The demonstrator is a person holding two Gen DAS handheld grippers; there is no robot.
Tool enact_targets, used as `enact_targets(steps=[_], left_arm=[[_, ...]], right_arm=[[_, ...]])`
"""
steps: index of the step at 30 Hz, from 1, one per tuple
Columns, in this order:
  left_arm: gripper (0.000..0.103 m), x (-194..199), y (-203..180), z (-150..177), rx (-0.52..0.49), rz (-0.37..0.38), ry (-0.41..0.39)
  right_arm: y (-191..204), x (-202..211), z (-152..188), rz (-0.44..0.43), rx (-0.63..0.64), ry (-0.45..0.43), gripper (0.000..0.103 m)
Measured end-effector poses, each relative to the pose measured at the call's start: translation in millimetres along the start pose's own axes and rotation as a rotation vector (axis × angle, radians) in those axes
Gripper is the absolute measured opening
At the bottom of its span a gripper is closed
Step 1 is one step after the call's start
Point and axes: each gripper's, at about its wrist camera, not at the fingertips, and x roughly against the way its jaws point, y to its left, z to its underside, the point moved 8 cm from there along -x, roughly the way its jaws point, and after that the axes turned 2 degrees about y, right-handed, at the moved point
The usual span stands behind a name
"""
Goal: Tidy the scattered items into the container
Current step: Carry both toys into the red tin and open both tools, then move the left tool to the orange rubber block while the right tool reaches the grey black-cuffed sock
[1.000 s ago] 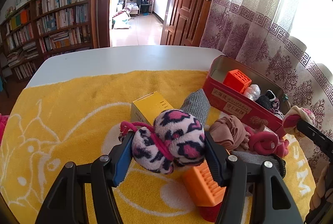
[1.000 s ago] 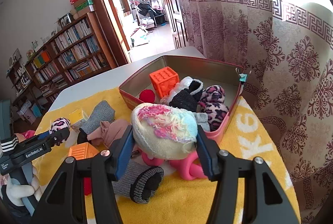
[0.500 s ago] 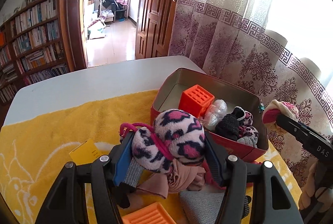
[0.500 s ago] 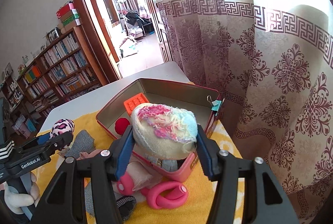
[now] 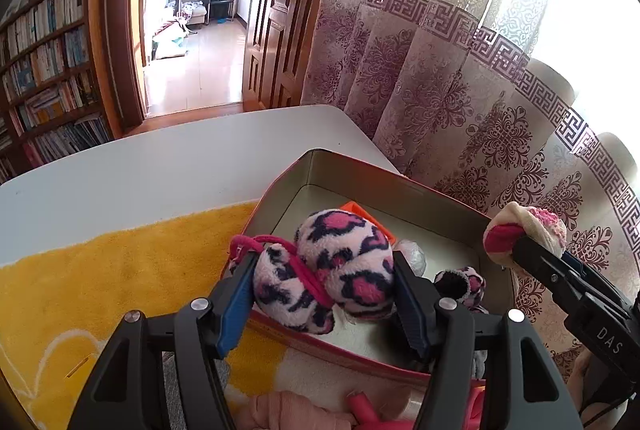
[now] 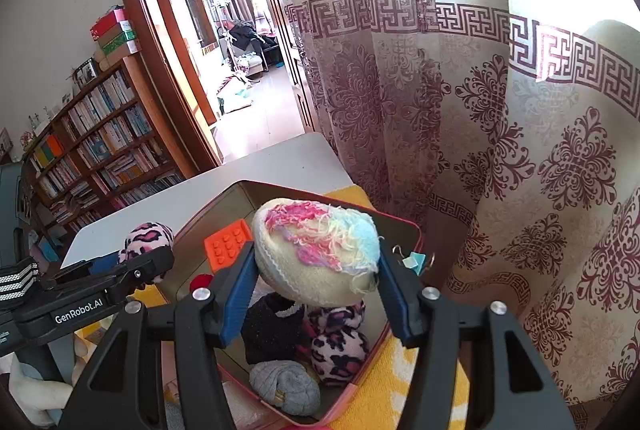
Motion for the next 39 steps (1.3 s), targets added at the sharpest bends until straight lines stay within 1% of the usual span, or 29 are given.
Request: enact_targets(steps=[3, 6, 9, 11, 12, 13, 17, 21, 24, 27, 32, 37, 39], left_arm=[[0.066, -17, -1, 1, 0.017, 0.014, 0.045], [0.067, -25, 0, 5, 0.016, 0.010, 0.063], [0.068, -25, 2, 7, 0.032, 0.020, 0.061], [0.075, -22, 4, 7, 0.038, 0.019, 0.059], [0.083, -20, 5, 7, 0.042, 0.015, 0.054], [0.083, -18, 7, 7, 0.045, 0.015, 0.046], [0.083, -8, 10, 9, 0.055, 0.020, 0.030], [0.083, 2, 13, 13, 0.046, 0.003, 0.021], [0.083, 11, 18, 20, 0.058, 0.010, 0.021], [0.083, 22, 26, 29, 0.076, 0.010, 0.018], [0.083, 40, 37, 45, 0.091, -0.005, 0.010], [0.083, 60, 45, 64, 0.091, -0.016, 0.003], [0.083, 69, 51, 74, 0.112, -0.016, -0.002]], right_arm=[[-3, -9, 2, 0.006, -0.015, 0.013, 0.064], [-7, -13, 7, 0.011, -0.020, 0.013, 0.070], [-11, -13, 10, 0.015, -0.025, 0.013, 0.070], [-14, -12, 11, 0.009, -0.041, 0.014, 0.071], [-15, -12, 12, 0.009, -0.047, 0.013, 0.071], [-15, -11, 13, 0.007, -0.051, 0.012, 0.071], [-12, -8, 18, 0.003, -0.050, 0.013, 0.071], [-6, -2, 24, -0.005, -0.041, 0.013, 0.071], [1, 2, 31, -0.025, -0.030, 0.022, 0.071], [11, 5, 42, -0.063, -0.014, 0.047, 0.071], [34, 14, 62, -0.119, 0.047, 0.081, 0.071], [57, 19, 84, -0.136, 0.117, 0.115, 0.071], [64, 22, 93, -0.138, 0.139, 0.122, 0.071]])
